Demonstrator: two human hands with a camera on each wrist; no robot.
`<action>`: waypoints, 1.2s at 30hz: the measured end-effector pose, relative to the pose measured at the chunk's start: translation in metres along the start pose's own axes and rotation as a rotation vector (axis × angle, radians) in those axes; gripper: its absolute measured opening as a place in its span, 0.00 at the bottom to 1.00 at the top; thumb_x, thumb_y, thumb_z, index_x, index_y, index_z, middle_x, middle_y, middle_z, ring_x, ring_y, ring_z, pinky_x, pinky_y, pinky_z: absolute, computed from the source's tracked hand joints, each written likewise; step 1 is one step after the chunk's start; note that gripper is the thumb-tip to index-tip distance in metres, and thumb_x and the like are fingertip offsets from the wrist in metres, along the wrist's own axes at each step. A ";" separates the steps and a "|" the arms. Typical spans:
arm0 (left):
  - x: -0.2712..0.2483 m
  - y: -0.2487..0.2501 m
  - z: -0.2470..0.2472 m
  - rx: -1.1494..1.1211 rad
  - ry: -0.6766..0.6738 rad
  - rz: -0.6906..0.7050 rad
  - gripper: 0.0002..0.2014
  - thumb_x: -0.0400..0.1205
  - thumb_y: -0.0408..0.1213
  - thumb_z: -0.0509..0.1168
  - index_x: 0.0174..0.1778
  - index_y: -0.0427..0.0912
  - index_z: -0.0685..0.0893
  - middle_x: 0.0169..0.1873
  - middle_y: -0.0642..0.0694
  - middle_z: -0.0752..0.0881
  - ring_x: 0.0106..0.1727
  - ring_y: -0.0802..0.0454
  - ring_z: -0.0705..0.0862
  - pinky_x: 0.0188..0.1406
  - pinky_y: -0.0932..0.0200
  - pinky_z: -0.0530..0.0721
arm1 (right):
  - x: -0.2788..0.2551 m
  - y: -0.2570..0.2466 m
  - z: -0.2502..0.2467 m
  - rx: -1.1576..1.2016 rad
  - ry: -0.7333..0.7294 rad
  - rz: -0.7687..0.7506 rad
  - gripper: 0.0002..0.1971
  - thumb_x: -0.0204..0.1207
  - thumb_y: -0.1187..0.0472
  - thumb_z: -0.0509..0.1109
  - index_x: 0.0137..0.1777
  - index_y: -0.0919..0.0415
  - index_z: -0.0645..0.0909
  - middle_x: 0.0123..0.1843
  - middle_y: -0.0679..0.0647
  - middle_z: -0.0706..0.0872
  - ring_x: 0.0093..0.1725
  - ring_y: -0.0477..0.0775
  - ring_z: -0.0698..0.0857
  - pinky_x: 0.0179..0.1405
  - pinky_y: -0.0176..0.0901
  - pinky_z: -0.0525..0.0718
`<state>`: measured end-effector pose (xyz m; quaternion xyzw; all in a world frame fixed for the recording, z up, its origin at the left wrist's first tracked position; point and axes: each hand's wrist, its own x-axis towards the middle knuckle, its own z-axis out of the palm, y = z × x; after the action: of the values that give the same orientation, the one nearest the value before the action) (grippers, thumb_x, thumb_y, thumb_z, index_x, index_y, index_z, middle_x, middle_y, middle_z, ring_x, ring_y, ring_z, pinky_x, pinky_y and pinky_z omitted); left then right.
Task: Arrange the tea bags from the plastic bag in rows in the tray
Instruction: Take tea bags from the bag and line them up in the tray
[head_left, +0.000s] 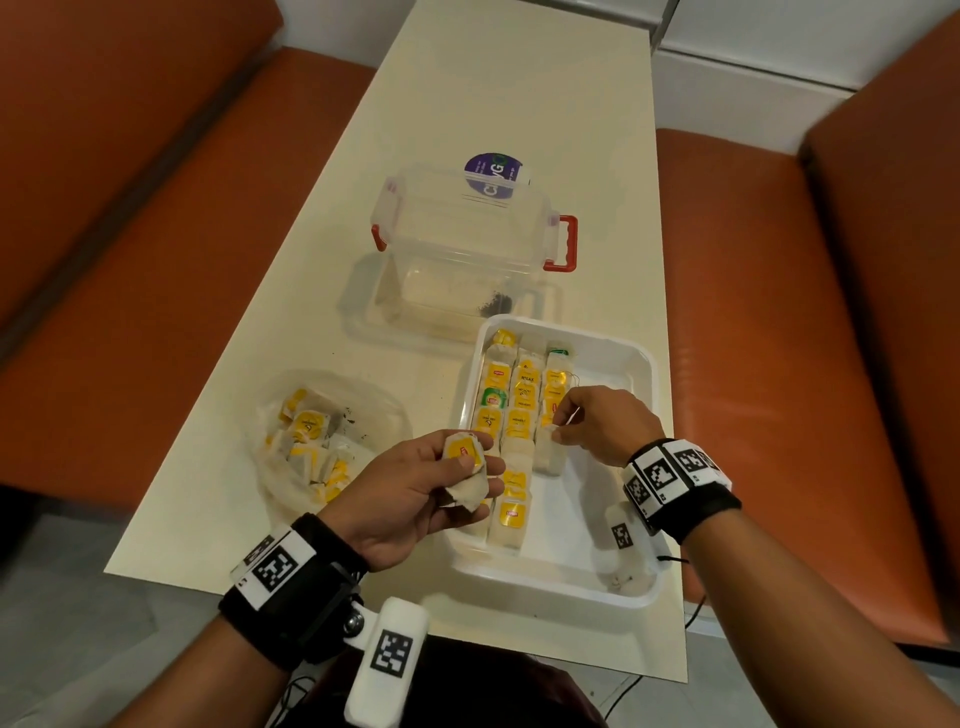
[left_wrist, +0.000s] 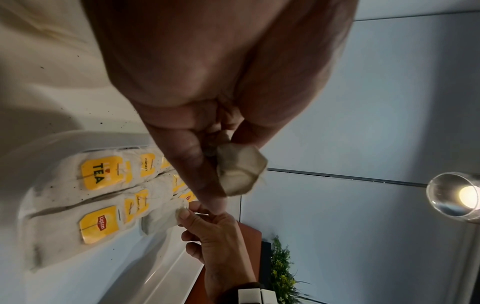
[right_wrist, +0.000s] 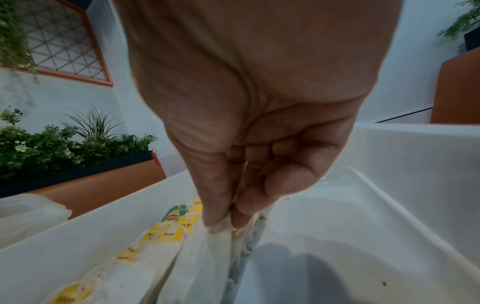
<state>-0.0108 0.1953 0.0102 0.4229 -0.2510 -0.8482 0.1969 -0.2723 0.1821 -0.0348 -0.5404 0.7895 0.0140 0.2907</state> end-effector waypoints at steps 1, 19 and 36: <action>0.000 0.000 0.000 -0.002 0.001 0.003 0.13 0.85 0.30 0.64 0.66 0.36 0.83 0.61 0.33 0.88 0.52 0.44 0.91 0.45 0.52 0.92 | 0.000 0.000 0.000 0.004 0.002 -0.002 0.06 0.74 0.50 0.78 0.43 0.44 0.83 0.44 0.43 0.87 0.42 0.46 0.83 0.35 0.42 0.75; 0.014 -0.004 0.008 0.031 0.004 0.042 0.06 0.84 0.34 0.67 0.55 0.39 0.82 0.55 0.38 0.91 0.41 0.52 0.89 0.36 0.58 0.91 | -0.022 -0.009 -0.012 0.248 0.126 -0.148 0.09 0.78 0.43 0.74 0.42 0.46 0.84 0.40 0.42 0.88 0.39 0.45 0.85 0.38 0.43 0.80; 0.031 -0.012 0.038 0.145 -0.001 0.062 0.12 0.83 0.38 0.70 0.61 0.42 0.81 0.43 0.48 0.89 0.32 0.58 0.85 0.28 0.62 0.87 | -0.066 -0.036 -0.031 0.471 -0.048 -0.287 0.04 0.77 0.54 0.78 0.44 0.53 0.89 0.39 0.48 0.91 0.33 0.43 0.86 0.39 0.41 0.84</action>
<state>-0.0603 0.1973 0.0037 0.4277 -0.3247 -0.8214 0.1919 -0.2385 0.2121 0.0323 -0.5636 0.6794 -0.1985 0.4258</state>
